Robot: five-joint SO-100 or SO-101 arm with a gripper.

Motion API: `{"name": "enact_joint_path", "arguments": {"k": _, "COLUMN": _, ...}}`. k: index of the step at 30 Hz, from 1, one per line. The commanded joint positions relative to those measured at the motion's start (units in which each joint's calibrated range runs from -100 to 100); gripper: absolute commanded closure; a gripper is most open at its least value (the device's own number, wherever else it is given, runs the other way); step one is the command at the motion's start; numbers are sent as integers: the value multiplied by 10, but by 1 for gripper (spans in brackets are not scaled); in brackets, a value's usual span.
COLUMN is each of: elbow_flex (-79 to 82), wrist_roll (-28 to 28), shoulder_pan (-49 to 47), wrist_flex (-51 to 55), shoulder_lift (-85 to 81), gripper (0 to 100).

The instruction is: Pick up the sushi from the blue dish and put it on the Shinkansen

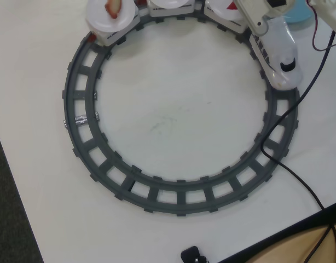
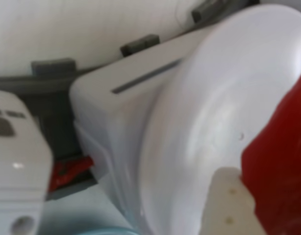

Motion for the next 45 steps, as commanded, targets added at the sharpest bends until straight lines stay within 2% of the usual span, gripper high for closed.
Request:
{"name": "enact_joint_path", "arguments": {"k": 1, "elbow_flex": -3, "wrist_roll": 3, "shoulder_pan": 6, "wrist_flex": -6, "shoulder_lift": -3, "gripper": 98}}
{"name": "enact_joint_path", "arguments": {"k": 19, "elbow_flex": 14, "wrist_roll": 3, "shoulder_pan": 28, "wrist_flex": 1, "shoulder_lift": -2, "gripper": 97}}
{"name": "enact_joint_path", "arguments": {"k": 28, "elbow_flex": 89, "wrist_roll": 3, "shoulder_pan": 22, "wrist_flex": 1, "shoulder_lift": -12, "gripper": 97}}
{"name": "enact_joint_path", "arguments": {"k": 35, "elbow_flex": 100, "wrist_roll": 3, "shoulder_pan": 26, "wrist_flex": 23, "shoulder_lift": -32, "gripper": 84}}
{"name": "enact_joint_path", "arguments": {"k": 45, "elbow_flex": 176, "wrist_roll": 1, "shoulder_pan": 28, "wrist_flex": 44, "shoulder_lift": -156, "gripper": 83}}
